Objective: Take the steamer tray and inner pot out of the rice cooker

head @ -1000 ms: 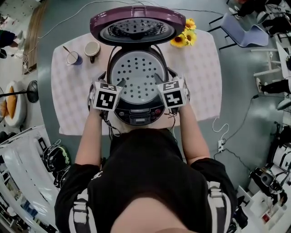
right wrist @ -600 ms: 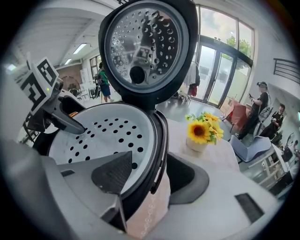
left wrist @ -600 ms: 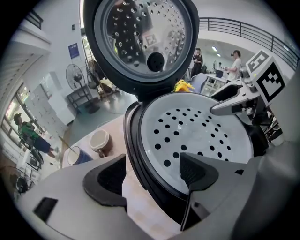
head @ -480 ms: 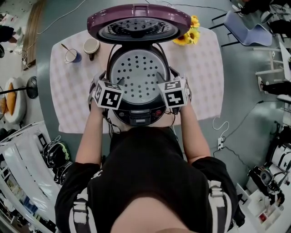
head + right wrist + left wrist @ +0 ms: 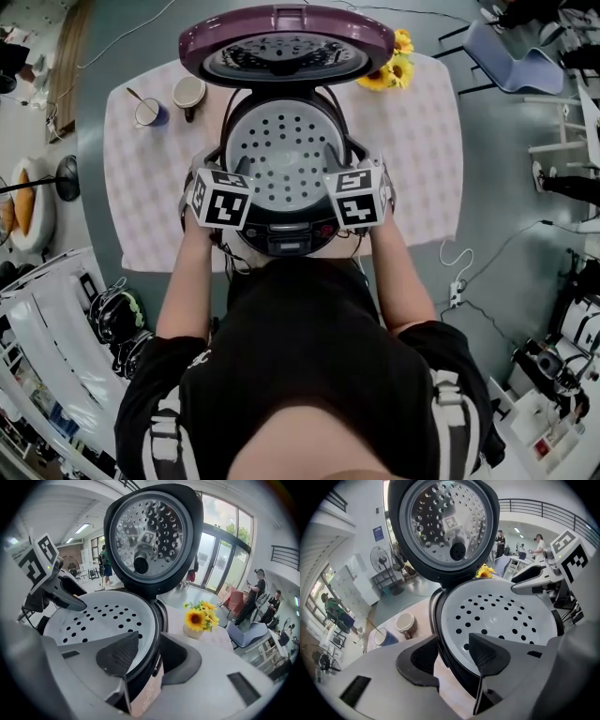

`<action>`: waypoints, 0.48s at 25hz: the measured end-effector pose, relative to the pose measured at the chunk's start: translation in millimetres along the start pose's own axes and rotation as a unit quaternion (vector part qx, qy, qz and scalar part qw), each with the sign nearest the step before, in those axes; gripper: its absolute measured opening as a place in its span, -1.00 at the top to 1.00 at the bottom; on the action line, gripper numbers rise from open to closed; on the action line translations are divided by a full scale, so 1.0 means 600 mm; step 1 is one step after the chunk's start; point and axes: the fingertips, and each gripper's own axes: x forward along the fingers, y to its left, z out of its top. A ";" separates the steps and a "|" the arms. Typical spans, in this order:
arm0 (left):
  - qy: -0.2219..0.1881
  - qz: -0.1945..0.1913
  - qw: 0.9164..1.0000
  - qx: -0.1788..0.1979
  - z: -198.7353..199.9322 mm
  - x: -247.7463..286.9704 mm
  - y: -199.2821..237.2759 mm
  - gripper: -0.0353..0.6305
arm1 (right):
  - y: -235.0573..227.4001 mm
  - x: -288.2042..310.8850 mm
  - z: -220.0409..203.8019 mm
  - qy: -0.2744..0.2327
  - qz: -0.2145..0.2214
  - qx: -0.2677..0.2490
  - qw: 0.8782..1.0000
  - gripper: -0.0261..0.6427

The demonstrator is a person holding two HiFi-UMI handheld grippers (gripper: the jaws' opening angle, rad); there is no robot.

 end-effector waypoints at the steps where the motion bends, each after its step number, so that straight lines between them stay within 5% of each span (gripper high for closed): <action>1: -0.003 0.001 1.000 0.002 0.004 -0.003 -0.001 0.29 | 0.000 -0.003 0.004 -0.004 -0.003 0.000 1.000 0.53; 12: -0.019 -0.004 1.000 -0.021 0.005 -0.022 -0.002 0.50 | 0.007 -0.014 0.015 -0.027 0.000 0.028 0.999 0.68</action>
